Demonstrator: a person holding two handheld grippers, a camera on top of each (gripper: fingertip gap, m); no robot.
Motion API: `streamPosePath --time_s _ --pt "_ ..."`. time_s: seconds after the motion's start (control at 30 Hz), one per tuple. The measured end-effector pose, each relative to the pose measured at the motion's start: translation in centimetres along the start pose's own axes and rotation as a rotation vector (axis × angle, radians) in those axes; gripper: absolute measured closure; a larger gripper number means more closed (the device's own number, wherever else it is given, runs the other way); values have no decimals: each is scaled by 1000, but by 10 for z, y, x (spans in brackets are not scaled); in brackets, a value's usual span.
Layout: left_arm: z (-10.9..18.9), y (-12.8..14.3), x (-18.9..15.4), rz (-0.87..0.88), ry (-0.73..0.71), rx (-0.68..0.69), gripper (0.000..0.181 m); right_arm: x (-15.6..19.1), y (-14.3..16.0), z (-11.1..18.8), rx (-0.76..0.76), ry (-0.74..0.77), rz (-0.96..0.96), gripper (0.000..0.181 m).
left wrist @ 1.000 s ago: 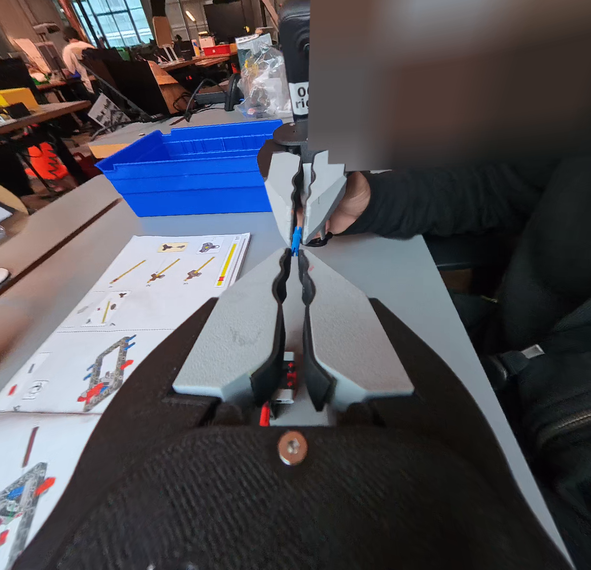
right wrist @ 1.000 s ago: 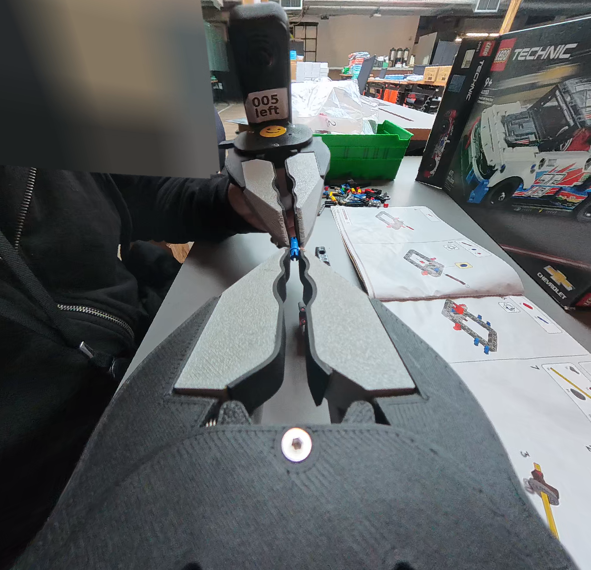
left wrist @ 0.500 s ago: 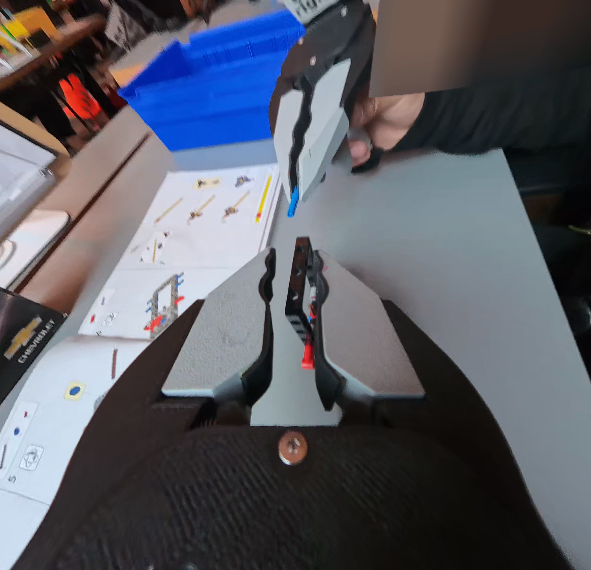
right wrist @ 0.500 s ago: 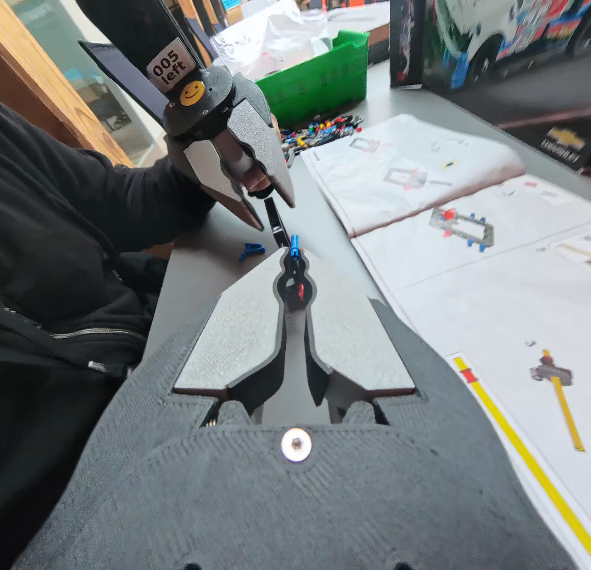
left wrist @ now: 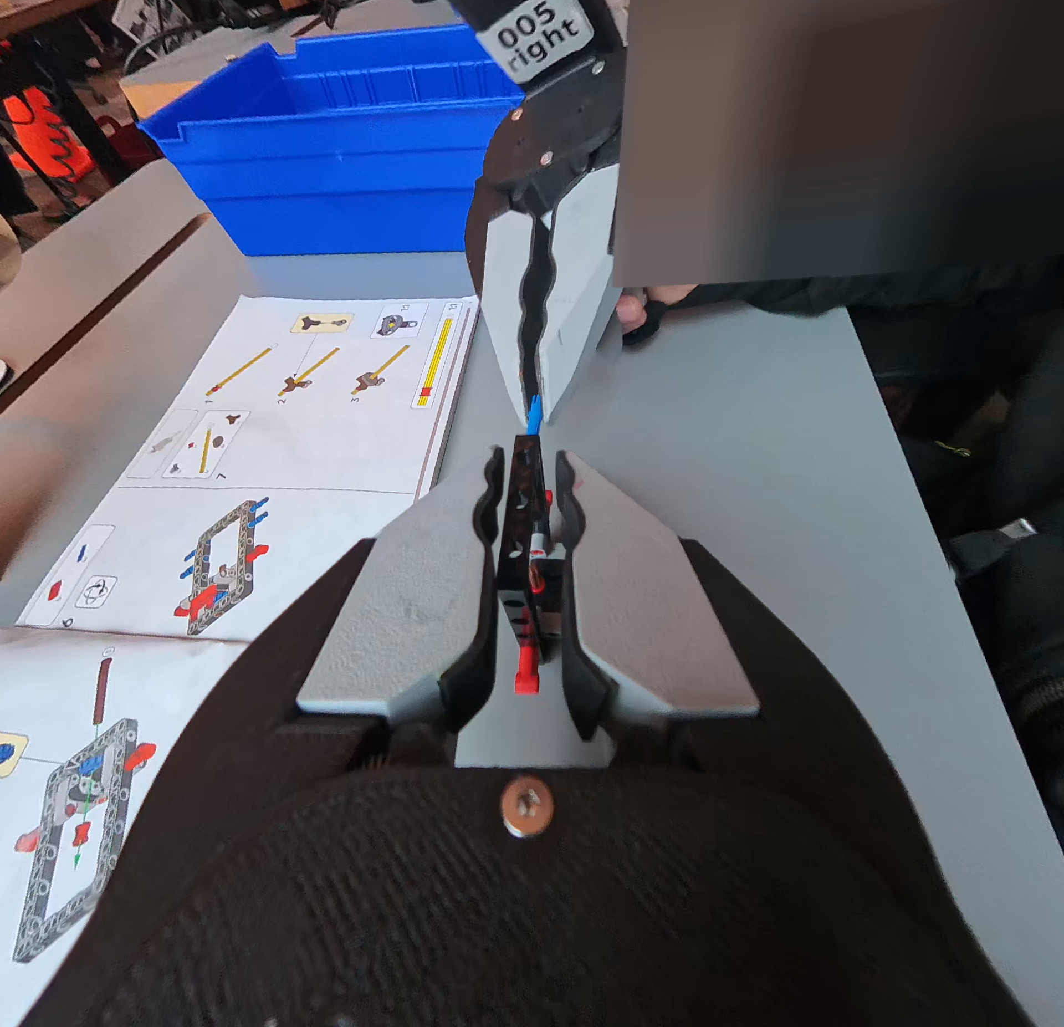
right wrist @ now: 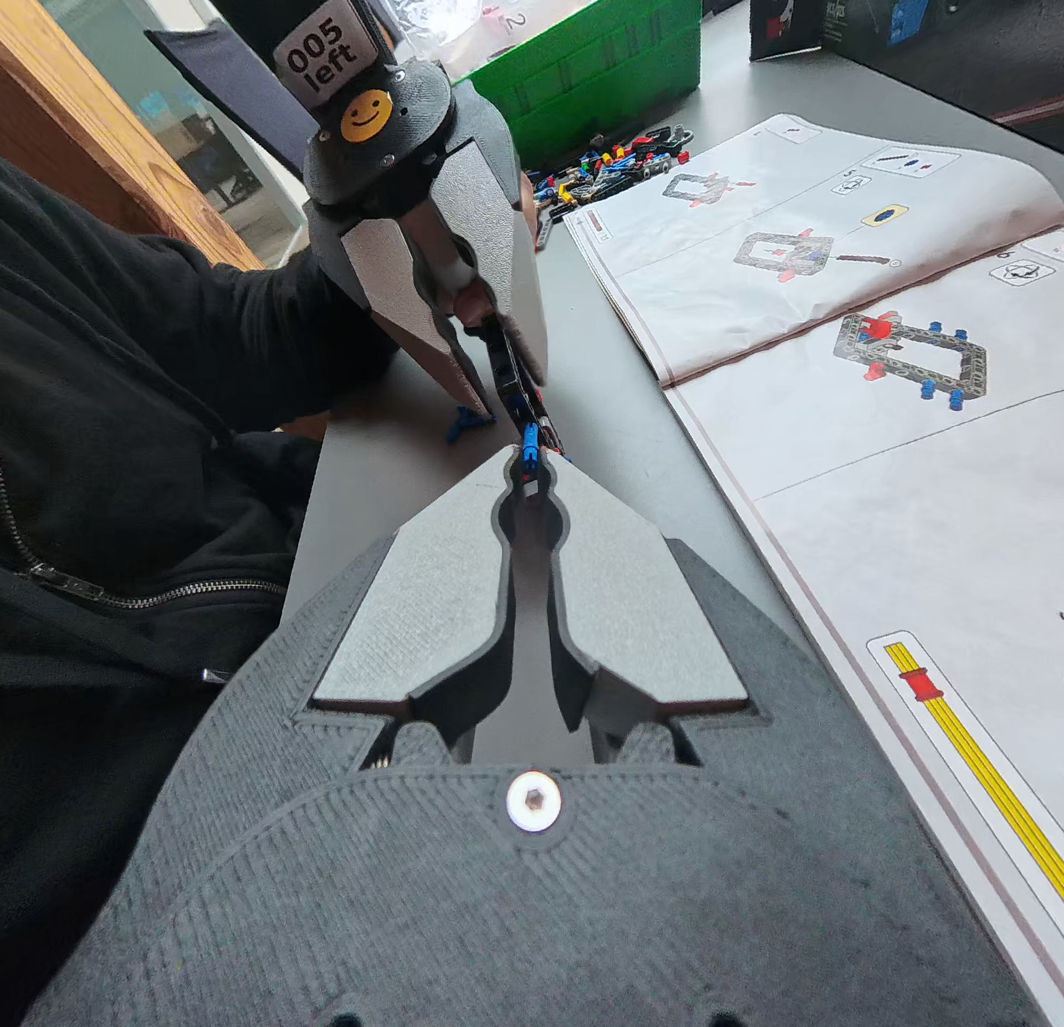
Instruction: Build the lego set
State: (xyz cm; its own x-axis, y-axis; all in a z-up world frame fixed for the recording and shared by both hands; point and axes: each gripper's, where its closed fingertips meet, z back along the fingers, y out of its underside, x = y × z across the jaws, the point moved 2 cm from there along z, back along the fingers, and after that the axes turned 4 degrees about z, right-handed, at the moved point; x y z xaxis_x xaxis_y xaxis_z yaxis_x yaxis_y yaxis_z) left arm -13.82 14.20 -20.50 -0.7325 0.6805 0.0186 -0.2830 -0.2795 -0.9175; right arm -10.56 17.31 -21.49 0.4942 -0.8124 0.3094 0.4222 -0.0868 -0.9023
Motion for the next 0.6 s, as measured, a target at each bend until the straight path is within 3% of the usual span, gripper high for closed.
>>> streamPosePath --time_s 0.17,0.3,0.4,0.6 --pt "3 -3 6 -25 -47 -10 158 1 -2 2 -32 -34 -46 180" --pt "9 -16 3 -152 -107 -36 160 7 -13 9 -95 -73 -33 180" --pt "4 -19 -9 -226 -110 -26 165 20 -23 13 -150 -115 42 180" --pt "5 -27 -25 -169 -6 -85 173 34 -26 11 -134 -39 267 180"
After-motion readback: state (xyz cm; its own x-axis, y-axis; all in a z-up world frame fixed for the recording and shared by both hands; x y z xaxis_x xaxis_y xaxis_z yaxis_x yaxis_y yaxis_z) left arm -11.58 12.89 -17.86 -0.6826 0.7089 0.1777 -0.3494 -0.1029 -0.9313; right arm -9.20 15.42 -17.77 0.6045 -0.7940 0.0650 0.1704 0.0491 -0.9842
